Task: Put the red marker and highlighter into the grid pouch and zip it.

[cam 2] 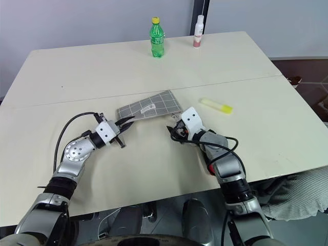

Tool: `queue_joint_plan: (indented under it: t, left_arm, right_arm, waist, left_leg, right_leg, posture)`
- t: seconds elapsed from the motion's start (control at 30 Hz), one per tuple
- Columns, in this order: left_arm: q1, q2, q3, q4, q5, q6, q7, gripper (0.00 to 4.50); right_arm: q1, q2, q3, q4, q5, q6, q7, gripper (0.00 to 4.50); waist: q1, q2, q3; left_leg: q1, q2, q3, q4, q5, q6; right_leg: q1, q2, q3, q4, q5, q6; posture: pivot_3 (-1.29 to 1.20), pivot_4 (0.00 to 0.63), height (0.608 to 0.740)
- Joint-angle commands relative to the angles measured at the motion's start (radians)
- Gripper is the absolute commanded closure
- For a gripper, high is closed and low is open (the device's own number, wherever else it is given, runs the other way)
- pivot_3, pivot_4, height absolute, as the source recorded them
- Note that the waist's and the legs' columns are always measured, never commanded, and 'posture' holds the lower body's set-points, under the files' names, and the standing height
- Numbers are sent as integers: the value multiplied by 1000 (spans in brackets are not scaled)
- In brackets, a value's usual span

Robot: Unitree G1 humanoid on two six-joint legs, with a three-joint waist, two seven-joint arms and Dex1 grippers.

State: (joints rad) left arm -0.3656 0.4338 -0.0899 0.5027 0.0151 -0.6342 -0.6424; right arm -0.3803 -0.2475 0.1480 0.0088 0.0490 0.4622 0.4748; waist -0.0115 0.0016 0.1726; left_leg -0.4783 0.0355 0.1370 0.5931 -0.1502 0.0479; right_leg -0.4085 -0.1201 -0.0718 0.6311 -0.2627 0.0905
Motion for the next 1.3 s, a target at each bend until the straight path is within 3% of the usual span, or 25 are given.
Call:
queue_joint_plan:
  t: [0.03, 0.13, 0.57, 0.87, 0.97, 1.2, 1.3]
  left_arm:
    - [13, 6, -16, -28, 23, 16, 5, 4500]
    - [15, 5, -20, -47, 29, 28, 5, 4500]
    - [-11, -80, -68, -103, 84, 101, 36, 4500]
    - [-19, -96, -71, -117, 107, 123, 57, 4500]
    - [-13, -89, -68, -122, 106, 124, 60, 4500]
    - [0, -60, -53, -126, 94, 132, 65, 4500]
    - [10, -46, -42, -129, 81, 135, 64, 4500]
  right_arm:
    - [-31, 15, 3, -6, 5, -6, -6, 3033]
    - [-54, 28, 38, -14, -3, -3, 4, 4465]
    - [-226, 44, 317, 176, -157, -253, 194, 4465]
    - [-228, 15, 311, 216, -194, -352, 245, 4465]
    - [-197, -1, 238, 164, -138, -309, 253, 3544]
    - [-16, -107, 82, -112, -10, -216, 273, 62]
    - [58, -127, -23, -223, 74, -168, 251, 62]
  waist:
    - [0, 0, 0]
    - [-1, 0, 0]
    - [1, 0, 0]
    - [1, 0, 0]
    - [2, 0, 0]
    - [1, 0, 0]
    - [-1, 0, 0]
  left_leg:
    - [0, 0, 0, 0, 0, 0]
    - [0, 0, 0, -1, 0, 0]
    - [-1, -1, 3, -3, 0, 0]
    - [-1, -1, 3, -3, 0, -1]
    - [-1, -1, 4, -4, 0, -1]
    - [-1, -1, 5, -6, 0, -1]
    - [-1, 0, 5, -6, 0, -1]
  right_leg:
    - [0, 0, 0, 0, 0, 0]
    - [-1, 0, 0, 0, 0, 0]
    - [-3, -1, 0, 0, 0, 0]
    - [-3, -2, 0, 0, 0, -1]
    - [-4, -2, 0, 0, 0, -1]
    - [-5, -4, 0, -1, 0, -1]
    - [-5, -3, 0, -1, 0, -1]
  posture:
    - [0, 150, 740]
    - [0, 150, 740]
    - [0, 150, 740]
    - [0, 150, 740]
    - [0, 150, 740]
    - [0, 150, 740]
    - [0, 150, 740]
